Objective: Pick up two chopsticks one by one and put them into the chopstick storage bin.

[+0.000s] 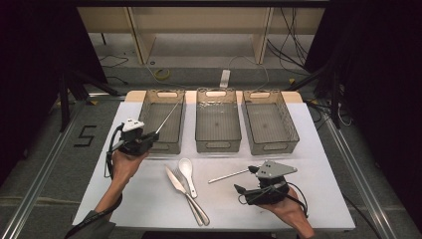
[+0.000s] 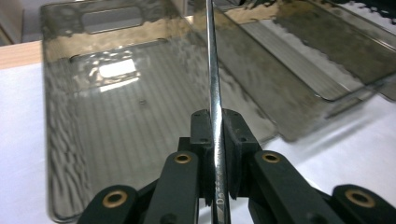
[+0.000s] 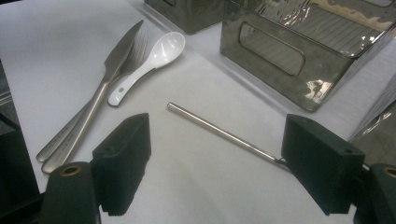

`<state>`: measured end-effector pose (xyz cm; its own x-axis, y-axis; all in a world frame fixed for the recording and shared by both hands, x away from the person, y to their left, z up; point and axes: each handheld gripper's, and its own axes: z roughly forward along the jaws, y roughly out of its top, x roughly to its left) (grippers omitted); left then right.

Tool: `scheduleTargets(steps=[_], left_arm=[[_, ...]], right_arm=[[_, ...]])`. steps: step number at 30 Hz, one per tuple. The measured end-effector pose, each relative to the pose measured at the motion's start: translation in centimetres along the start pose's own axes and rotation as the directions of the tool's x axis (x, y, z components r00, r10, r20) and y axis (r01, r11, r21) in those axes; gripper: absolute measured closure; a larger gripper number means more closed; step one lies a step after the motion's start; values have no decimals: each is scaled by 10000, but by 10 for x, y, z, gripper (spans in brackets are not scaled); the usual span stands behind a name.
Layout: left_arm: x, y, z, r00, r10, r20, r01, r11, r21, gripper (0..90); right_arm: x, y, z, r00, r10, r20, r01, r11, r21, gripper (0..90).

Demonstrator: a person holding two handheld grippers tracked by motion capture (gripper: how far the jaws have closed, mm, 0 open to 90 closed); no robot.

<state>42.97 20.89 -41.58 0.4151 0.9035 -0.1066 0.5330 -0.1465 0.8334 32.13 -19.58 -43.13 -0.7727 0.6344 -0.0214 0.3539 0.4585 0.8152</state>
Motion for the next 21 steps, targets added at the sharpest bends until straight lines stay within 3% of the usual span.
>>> scheduleTargets(steps=[7,21], left_arm=[[17,4,10,9978,-582,-319,583,9983,19,831],[40,11,27,9916,-995,-822,1032,9938,417,829]], right_arm=[[1,-1,-2,10000,12,-30,-13,10000,-51,249],[2,-1,0,10000,-32,-72,32,10000,36,251]])
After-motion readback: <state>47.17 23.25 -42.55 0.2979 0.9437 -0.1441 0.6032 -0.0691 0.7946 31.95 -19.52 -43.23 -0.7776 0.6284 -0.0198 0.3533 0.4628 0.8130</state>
